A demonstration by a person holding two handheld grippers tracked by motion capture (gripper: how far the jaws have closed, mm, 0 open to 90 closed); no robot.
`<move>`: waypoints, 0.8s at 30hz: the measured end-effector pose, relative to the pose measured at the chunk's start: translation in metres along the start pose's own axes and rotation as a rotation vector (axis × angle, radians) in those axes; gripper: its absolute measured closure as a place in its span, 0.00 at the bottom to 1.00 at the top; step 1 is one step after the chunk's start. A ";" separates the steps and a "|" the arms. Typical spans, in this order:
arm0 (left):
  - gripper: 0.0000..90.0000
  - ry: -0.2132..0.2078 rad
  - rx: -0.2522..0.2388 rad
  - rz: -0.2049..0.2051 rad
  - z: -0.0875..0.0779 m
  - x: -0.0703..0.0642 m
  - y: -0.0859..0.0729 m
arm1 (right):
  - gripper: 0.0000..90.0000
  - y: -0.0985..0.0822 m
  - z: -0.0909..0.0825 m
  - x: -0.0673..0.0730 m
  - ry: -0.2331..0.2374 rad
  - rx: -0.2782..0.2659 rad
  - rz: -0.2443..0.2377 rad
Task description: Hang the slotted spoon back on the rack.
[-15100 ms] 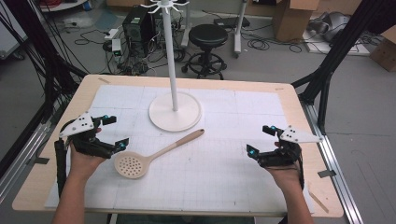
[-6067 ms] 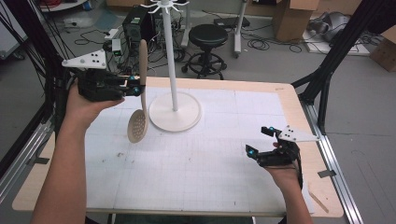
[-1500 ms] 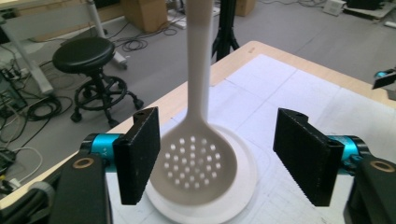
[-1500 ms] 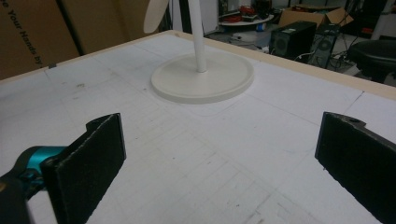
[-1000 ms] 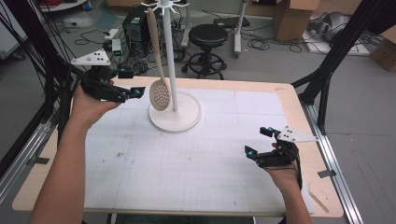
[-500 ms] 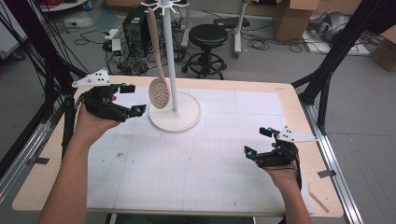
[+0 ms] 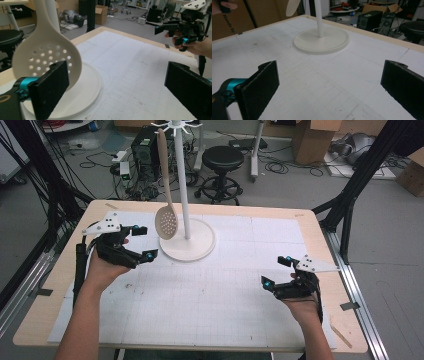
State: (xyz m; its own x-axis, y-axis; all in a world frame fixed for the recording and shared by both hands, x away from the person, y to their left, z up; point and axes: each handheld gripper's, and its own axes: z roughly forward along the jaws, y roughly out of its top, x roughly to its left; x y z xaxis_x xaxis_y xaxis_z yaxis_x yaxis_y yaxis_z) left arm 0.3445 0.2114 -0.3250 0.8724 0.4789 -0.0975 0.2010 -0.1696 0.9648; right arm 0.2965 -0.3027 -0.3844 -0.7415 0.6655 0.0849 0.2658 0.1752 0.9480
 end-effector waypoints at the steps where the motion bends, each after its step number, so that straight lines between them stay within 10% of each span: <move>1: 0.07 0.002 -0.002 -0.002 0.000 -0.001 -0.002 | 0.01 0.000 0.001 0.000 0.001 -0.004 -0.003; 24: 0.02 0.026 0.029 0.001 0.004 -0.007 -0.040 | 0.01 -0.003 -0.001 -0.004 0.003 0.000 0.009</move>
State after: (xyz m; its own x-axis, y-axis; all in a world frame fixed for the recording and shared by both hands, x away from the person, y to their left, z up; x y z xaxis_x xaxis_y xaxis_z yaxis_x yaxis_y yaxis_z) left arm 0.3319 0.2109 -0.3639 0.8608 0.5010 -0.0894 0.2127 -0.1947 0.9575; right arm 0.2980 -0.3063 -0.3878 -0.7409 0.6650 0.0940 0.2720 0.1691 0.9473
